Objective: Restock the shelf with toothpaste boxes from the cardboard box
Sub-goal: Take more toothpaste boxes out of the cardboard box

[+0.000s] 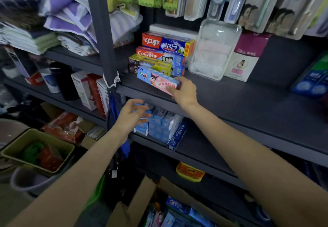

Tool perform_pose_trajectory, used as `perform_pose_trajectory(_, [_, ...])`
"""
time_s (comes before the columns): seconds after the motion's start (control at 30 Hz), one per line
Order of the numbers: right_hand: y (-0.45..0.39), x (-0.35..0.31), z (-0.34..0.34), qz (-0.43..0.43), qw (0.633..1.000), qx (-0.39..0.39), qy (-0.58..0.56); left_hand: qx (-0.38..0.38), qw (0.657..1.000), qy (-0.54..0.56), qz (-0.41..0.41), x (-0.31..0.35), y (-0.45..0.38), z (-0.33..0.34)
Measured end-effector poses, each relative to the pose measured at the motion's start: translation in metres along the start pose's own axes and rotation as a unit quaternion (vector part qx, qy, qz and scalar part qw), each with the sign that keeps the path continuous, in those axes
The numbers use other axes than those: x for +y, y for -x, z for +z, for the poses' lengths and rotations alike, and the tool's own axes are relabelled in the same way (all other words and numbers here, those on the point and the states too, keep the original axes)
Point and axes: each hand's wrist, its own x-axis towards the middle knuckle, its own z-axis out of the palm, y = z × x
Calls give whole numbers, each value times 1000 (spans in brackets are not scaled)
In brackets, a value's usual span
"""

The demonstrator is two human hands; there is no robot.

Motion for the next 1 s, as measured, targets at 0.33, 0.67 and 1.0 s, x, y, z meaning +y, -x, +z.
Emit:
perform_pose_trajectory(0.33, [-44,-7,54,46,999,11,-11,40,994,-89,42,-20,-1,-8])
perform_pose_trajectory(0.67, [168,139,-21,-36,999,-18,-30,-122,960,-242,-65,-175,59,38])
perform_pose_trajectory(1.0, [309,371,14,194,822,-429,320,-321,801,-453,-222,-325,127,66])
